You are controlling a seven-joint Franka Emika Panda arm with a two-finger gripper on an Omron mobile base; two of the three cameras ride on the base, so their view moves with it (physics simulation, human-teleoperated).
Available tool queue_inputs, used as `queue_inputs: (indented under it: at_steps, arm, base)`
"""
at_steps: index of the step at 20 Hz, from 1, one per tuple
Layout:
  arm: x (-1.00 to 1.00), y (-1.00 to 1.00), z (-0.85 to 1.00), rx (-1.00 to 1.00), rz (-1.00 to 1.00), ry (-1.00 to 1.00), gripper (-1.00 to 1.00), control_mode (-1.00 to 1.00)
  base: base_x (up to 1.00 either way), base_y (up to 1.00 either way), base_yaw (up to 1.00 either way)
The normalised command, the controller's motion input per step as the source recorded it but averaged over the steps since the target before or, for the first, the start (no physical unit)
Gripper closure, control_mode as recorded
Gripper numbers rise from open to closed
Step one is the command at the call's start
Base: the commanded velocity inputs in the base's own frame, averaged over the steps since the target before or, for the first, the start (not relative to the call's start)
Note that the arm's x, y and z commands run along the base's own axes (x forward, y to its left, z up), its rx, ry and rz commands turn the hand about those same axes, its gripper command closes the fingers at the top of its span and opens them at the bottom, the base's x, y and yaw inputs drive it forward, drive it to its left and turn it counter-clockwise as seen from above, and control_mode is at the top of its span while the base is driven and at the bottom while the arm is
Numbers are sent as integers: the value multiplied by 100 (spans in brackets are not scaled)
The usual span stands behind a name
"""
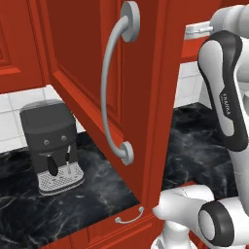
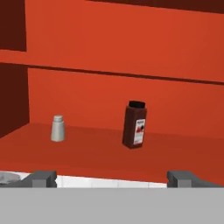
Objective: Collect the paprika, ketchup, and shaker from the cabinet and place them next to the stove.
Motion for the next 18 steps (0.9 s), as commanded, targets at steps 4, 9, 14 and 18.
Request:
queue_inputs:
  at_steps: [4,9,14,18]
  arm:
    - [41,-30,6,3,0,3,-100,-100]
    - [53,-18,0,0,2,12,-100,-100]
    - [61,-19,0,0,21,6,-100,-100]
    - [49,-22,0,0,27,1,-100,-100]
  base:
    - [0,0,0]
    - [0,0,0]
    - [0,0,0]
    - [0,0,0]
